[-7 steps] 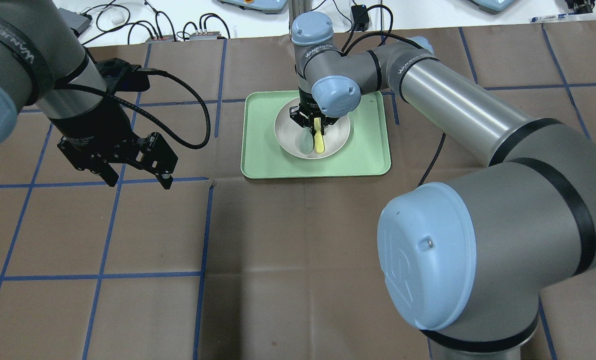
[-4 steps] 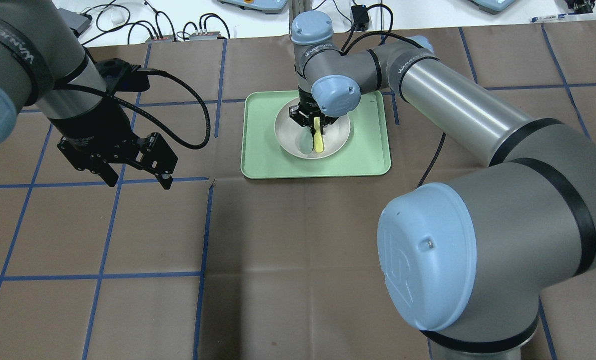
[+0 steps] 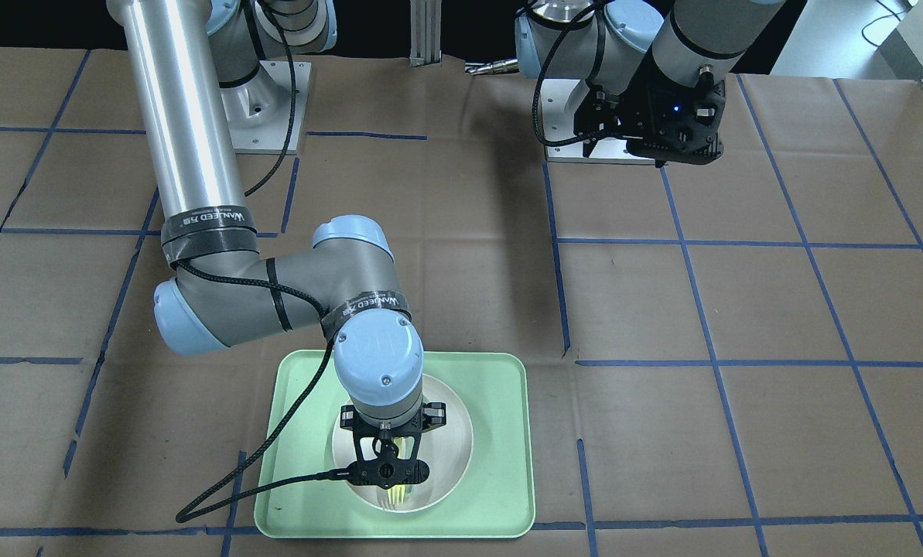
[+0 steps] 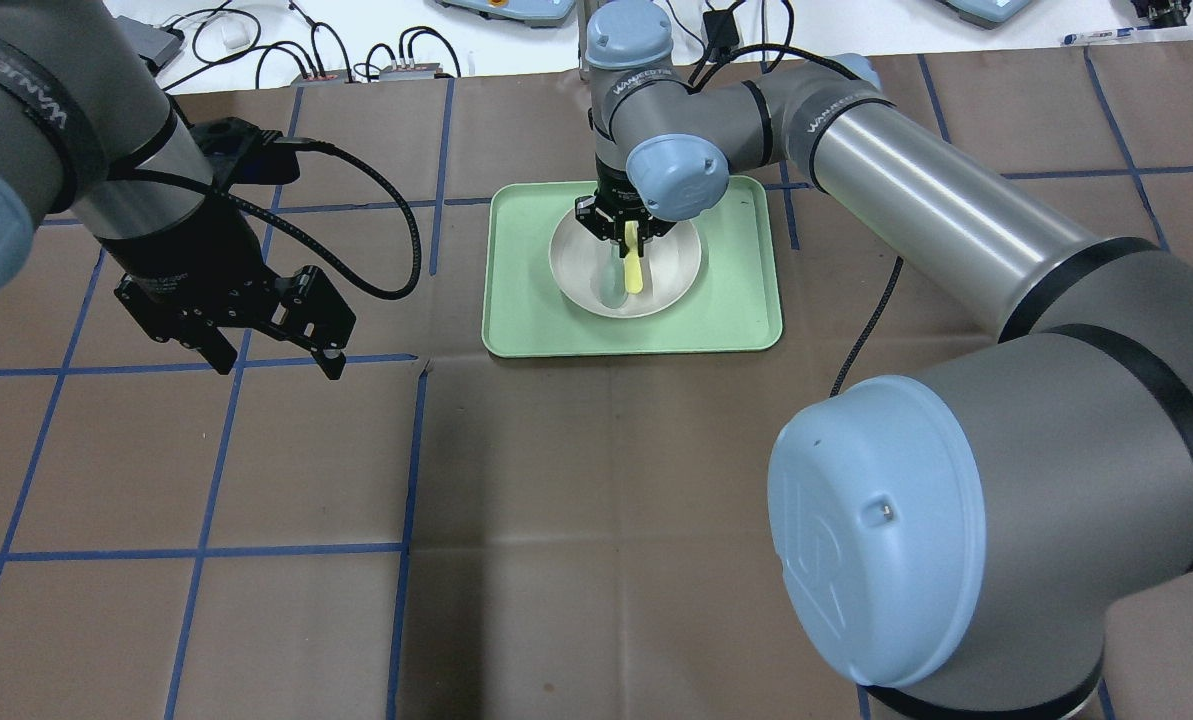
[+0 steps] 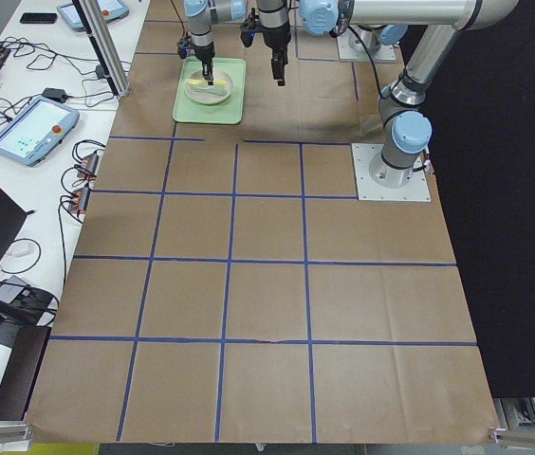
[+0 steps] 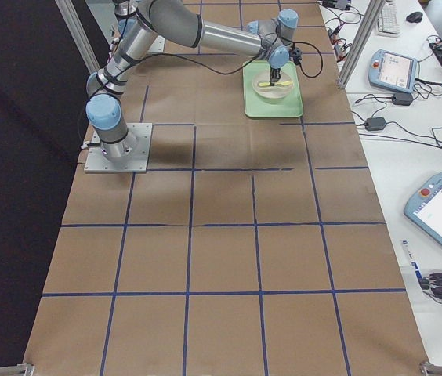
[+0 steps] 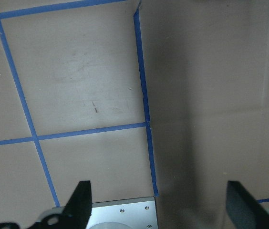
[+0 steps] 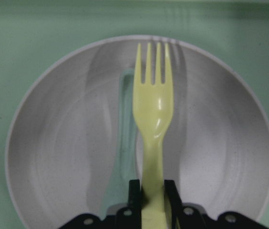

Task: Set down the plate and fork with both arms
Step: 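Close the right gripper on the yellow fork's handle, then lift the fork and move it beside the plate on the tray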

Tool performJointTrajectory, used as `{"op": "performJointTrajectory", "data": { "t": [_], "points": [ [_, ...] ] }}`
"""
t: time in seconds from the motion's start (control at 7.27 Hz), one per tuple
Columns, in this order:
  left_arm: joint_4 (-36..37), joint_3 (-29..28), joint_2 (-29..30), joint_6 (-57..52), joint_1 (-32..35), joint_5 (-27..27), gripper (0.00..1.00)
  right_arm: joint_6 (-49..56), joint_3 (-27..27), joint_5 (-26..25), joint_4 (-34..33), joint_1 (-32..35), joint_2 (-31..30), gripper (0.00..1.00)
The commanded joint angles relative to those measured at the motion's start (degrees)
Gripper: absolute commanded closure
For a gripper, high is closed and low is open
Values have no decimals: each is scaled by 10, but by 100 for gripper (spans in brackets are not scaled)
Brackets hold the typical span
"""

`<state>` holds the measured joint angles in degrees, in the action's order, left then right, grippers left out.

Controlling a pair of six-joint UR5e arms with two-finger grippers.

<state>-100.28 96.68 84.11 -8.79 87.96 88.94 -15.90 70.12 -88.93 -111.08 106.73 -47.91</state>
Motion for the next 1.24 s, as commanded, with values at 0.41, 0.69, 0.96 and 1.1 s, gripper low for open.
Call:
{"op": "performJointTrajectory", "data": {
  "t": [0.41,0.69,0.96,1.1],
  "points": [
    [0,0,-1,0,-1,0,0,-10,12,-14,49,-22,-55,96],
    [0,0,-2,0,-1,0,0,0,25,-37,61,-53,-72,96],
    [0,1,-2,0,-1,-1,0,28,68,-31,50,-77,-81,96],
    [0,1,-2,0,-1,-1,0,29,77,-29,41,-85,-77,96]
  ]
}}
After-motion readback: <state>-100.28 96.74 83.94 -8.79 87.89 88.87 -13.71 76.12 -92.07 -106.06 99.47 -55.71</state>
